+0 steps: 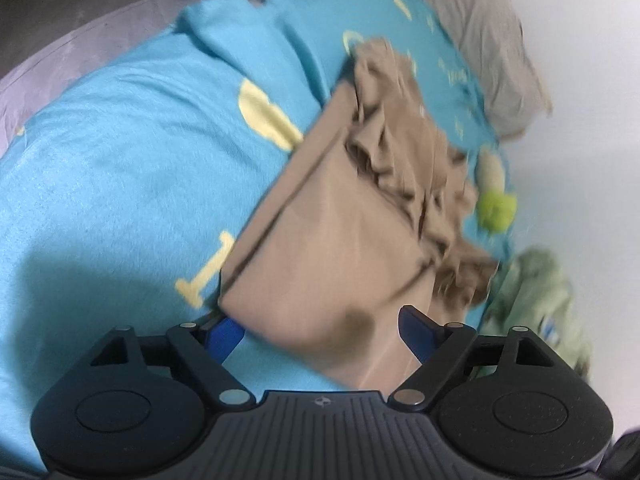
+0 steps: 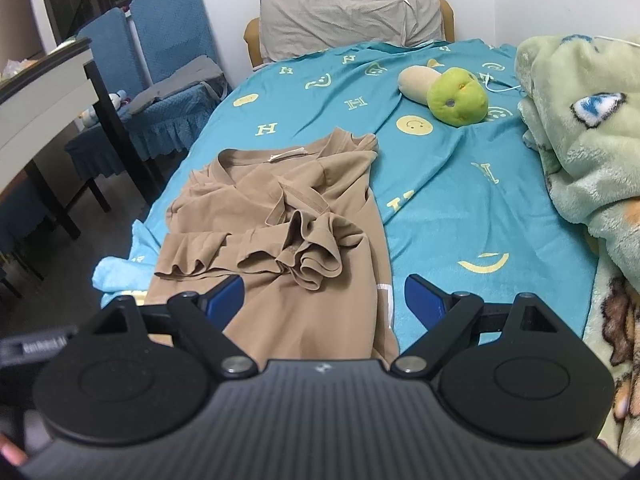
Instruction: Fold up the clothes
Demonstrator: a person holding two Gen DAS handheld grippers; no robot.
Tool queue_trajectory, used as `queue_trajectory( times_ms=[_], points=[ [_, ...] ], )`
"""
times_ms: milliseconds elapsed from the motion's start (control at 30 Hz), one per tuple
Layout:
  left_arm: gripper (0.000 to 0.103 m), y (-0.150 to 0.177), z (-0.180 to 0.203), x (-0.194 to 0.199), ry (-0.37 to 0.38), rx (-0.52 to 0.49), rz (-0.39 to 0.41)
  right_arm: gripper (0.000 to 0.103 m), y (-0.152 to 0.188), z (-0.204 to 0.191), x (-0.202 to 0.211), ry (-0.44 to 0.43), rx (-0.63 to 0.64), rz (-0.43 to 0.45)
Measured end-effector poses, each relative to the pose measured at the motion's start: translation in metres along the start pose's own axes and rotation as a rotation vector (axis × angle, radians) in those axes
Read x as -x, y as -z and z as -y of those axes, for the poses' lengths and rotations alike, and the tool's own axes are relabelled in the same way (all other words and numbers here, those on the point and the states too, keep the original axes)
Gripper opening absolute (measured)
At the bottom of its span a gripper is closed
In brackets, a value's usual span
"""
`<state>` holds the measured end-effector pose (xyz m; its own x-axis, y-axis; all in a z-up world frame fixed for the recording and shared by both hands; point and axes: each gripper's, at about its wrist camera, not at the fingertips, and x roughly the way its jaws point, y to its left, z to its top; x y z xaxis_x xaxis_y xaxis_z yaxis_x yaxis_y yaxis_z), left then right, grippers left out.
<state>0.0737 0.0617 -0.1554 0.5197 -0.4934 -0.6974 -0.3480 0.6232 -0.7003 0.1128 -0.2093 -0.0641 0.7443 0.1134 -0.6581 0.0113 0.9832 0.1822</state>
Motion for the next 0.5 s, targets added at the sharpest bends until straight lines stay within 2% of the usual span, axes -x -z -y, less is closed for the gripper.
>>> queue_trajectory(
  times_ms=[100, 167, 267, 367, 500],
  points=[
    [0.079, -0.001, -0.006, 0.001, 0.020, 0.038, 0.046, 0.089, 0.001, -0.002, 0.000, 0.002, 0.011, 0.001],
    [0.065, -0.001, -0.009, 0.002, 0.034, 0.062, 0.075, 0.089, 0.002, -0.003, 0.000, 0.005, 0.015, 0.001],
    [0.054, 0.000, -0.012, 0.005, 0.063, 0.079, 0.096, 0.089, 0.001, -0.002, -0.001, 0.006, 0.006, -0.004],
    [0.053, -0.001, -0.015, 0.008, 0.085, 0.086, 0.102, 0.089, 0.001, 0.002, -0.002, -0.002, -0.017, -0.013],
    [0.052, -0.001, -0.015, -0.002, 0.035, 0.080, 0.059, 0.089, 0.002, 0.013, -0.006, -0.053, -0.120, -0.057]
  ],
)
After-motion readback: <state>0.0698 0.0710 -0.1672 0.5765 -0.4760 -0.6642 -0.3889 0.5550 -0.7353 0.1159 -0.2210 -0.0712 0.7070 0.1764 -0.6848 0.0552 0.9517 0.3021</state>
